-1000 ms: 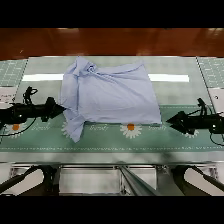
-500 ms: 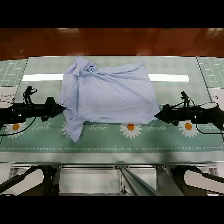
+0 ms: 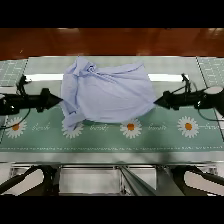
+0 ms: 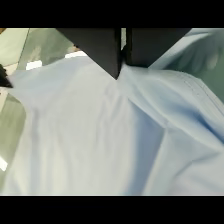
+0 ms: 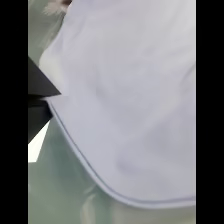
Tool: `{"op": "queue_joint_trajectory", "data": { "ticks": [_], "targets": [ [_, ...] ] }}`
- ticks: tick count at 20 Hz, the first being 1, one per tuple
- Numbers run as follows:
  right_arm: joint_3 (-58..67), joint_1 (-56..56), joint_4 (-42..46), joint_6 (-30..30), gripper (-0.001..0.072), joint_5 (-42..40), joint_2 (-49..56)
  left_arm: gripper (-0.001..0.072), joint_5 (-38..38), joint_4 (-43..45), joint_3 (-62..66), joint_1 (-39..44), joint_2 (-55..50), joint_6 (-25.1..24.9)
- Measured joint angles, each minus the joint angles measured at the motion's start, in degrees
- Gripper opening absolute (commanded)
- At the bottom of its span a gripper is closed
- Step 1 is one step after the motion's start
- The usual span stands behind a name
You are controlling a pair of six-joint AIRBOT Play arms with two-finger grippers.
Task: Fold the shirts.
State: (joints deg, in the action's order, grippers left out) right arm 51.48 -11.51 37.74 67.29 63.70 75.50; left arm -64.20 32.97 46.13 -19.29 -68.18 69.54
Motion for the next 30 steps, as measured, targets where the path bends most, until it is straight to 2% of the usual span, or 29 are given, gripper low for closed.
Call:
{"op": "queue_joint_trajectory", "data": {
  "ticks": [3,9,12,17,22,26,30],
  "targets": [
    [16.63,0.11,4.85,4.85,0.0023,3.32,-3.89,0.0026,-0.7,-0.81,13.77,0.0,1.9,0.02],
    [58.6,0.17,15.37,14.67,0.0024,9.44,-7.43,0.0026,3.54,-1.09,47.23,0.0,5.01,3.32],
    [68.81,0.17,18.43,16.44,0.0024,10.14,-11.37,0.0026,4.11,0.92,58.34,0.0,8.55,3.85],
    [73.7,0.17,26.43,17.4,0.0024,9.7,-21.31,0.0026,3.26,10.01,64.41,-1.07,20.37,4.33],
    [72.67,0.17,34.82,18.14,0.0024,13.9,-30.99,0.0026,0.9,25.68,62.42,-0.76,33.9,9.44],
    [65.72,0.17,38.58,19.58,0.0024,18.78,-37.73,0.0026,-1.4,34.93,56.26,0.74,42.4,13.81],
    [53.53,0.17,40.48,21.84,0.0024,24.11,-41.81,0.0026,-7.23,41.75,48.43,1.31,46.73,18.47]
  ]
}}
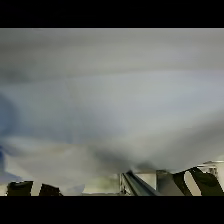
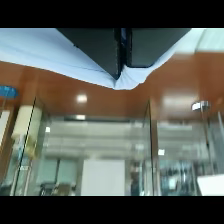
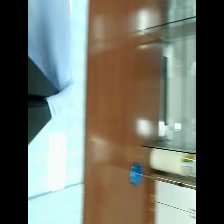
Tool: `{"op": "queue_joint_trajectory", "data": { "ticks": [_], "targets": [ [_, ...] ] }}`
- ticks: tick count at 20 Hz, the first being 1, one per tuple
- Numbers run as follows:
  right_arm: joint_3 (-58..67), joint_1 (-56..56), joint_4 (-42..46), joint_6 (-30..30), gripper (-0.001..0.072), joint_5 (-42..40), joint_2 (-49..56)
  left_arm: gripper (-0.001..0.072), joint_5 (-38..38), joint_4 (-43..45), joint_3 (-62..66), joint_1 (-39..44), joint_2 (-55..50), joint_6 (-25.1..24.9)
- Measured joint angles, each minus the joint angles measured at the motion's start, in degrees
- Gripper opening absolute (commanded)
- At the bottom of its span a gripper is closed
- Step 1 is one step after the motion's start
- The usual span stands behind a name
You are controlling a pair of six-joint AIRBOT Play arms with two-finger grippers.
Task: Fold the shirts.
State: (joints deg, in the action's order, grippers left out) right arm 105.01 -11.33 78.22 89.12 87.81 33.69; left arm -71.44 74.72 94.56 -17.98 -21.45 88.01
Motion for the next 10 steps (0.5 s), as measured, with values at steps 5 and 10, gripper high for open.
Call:
{"op": "queue_joint_trajectory", "data": {
  "ticks": [5,10],
  "targets": [
    [-21.05,0.0,-3.21,-0.15,0.0024,-5.62,2.12,0.0026,0.44,-4.33,-17.84,0.11,-3.26,0.87],
    [-33.07,0.0,-12.26,-6.29,0.0024,-19.43,18.6,0.0026,15.54,-17.94,-34.45,1.95,-20.57,-7.02]
  ]
}}
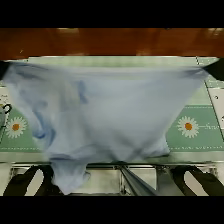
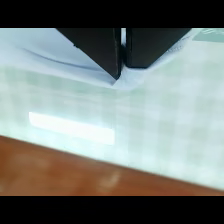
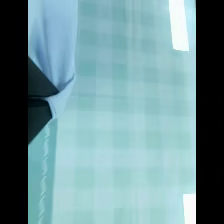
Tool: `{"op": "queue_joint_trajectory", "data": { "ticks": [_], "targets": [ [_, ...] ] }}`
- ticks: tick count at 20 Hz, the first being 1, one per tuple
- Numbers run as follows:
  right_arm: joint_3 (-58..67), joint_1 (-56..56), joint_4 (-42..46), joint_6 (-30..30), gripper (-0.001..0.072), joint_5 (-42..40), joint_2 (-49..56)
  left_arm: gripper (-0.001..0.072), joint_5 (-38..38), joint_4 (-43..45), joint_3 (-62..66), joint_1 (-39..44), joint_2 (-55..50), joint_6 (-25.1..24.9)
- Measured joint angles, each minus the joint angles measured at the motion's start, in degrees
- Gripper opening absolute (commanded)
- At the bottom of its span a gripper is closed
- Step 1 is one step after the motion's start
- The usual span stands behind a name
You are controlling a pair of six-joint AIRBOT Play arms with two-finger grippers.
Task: Fold the shirts.
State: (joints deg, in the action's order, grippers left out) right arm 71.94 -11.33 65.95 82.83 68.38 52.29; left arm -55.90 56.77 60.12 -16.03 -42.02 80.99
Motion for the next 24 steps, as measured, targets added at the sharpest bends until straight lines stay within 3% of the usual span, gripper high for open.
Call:
{"op": "queue_joint_trajectory", "data": {
  "ticks": [5,8,11,18,24],
  "targets": [
    [0.04,0.02,-11.32,-6.54,0.0024,-16.57,23.71,0.0026,12.85,-4.72,4.92,5.68,-28.3,-4.98],
    [6.34,0.2,-16.57,-8.48,0.0024,-21.18,36.98,0.0026,15.78,-5.6,16.13,8.22,-44.87,-5.49],
    [14.86,0.83,-18.88,-8.68,0.0024,-21.92,46.95,0.0026,16.87,-6.08,27.69,9.7,-56.83,-2.75],
    [26.73,1.75,-19.47,-7.78,0.0024,-20.74,56.61,0.0026,15.21,-6.25,41.03,10.38,-66.1,-0.35],
    [28.22,0.98,-17.66,-6.99,0.0024,-9.53,56.61,0.0026,-0.9,-3.39,42.82,8.13,-66.62,-1.73]
  ]
}}
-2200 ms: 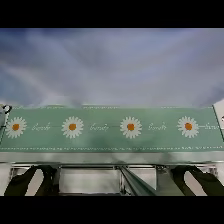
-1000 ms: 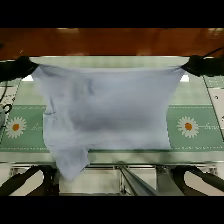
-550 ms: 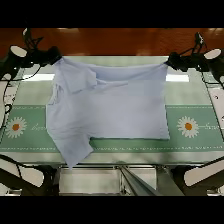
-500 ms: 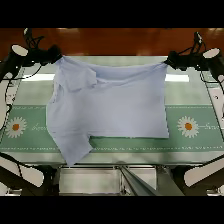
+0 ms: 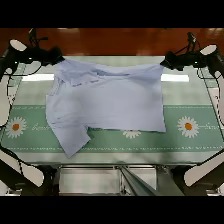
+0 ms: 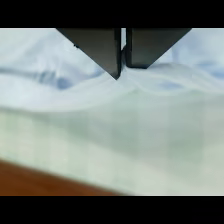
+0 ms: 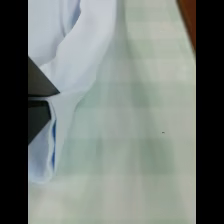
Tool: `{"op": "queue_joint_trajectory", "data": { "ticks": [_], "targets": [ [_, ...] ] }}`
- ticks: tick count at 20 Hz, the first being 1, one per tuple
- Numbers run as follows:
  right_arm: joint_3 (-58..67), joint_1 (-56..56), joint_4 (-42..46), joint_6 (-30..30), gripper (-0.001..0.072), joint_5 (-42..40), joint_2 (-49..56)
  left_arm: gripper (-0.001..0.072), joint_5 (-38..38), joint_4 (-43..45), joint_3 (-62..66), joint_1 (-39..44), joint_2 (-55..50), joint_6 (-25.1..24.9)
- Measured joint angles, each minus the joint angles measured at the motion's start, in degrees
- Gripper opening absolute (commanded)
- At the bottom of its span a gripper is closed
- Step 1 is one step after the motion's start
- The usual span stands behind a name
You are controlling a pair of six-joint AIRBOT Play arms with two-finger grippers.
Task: Fold the shirts.
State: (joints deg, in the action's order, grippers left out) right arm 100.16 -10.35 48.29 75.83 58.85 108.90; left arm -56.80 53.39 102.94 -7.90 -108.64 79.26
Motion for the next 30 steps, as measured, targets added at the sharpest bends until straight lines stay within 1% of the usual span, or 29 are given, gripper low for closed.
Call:
{"op": "queue_joint_trajectory", "data": {
  "ticks": [4,8,13,19,20,21,22,24,26,28,30],
  "targets": [
    [0.13,-2.08,4.24,1.92,0.0024,11.04,-0.76,0.0026,-12.48,2.58,0.22,-3.26,0.33,-0.59],
    [0.13,-3.04,9.6,4.81,0.0024,17.38,-0.68,0.0026,-20.41,3.63,0.24,-4.66,0.24,-0.81],
    [-0.11,-1.84,12.07,5.86,0.0025,20.7,0.44,0.0026,-26.64,5.03,0.13,-4.37,-1.68,-0.72],
    [-0.22,-0.17,13.46,6.29,0.003,21.66,1.81,0.0027,-28.96,6.25,0.04,-4.2,-3.37,-0.39],
    [-0.24,-0.07,13.7,6.45,0.0138,21.79,2.03,0.0068,-29.2,6.47,0.04,-4.24,-3.52,-0.39],
    [-0.24,-0.02,13.86,6.78,0.037,22.01,2.16,0.0327,-29.38,6.62,0.04,-4.26,-3.63,-0.37],
    [-0.22,0.0,13.81,7.13,0.0417,22.05,2.23,0.0501,-30.05,6.69,0.04,-4.26,-3.65,-0.35],
    [-0.24,-0.13,13.68,7.82,0.0417,22.8,2.23,0.0507,-30.99,7.13,0.31,-4.31,-3.74,0.33],
    [-0.24,-1.07,13.46,8.66,0.0416,24.3,1.42,0.0508,-33.66,8.44,0.66,-4.52,-3.48,1.73],
    [-0.24,-2.84,13.55,9.6,0.0416,26.21,-0.76,0.0507,-37.07,11.45,0.83,-5.25,-2.21,3.87],
    [-0.83,-4.96,13.46,10.21,0.0416,27.56,-4.33,0.0508,-38.69,14.29,-0.13,-6.23,0.87,4.98]
  ]
}}
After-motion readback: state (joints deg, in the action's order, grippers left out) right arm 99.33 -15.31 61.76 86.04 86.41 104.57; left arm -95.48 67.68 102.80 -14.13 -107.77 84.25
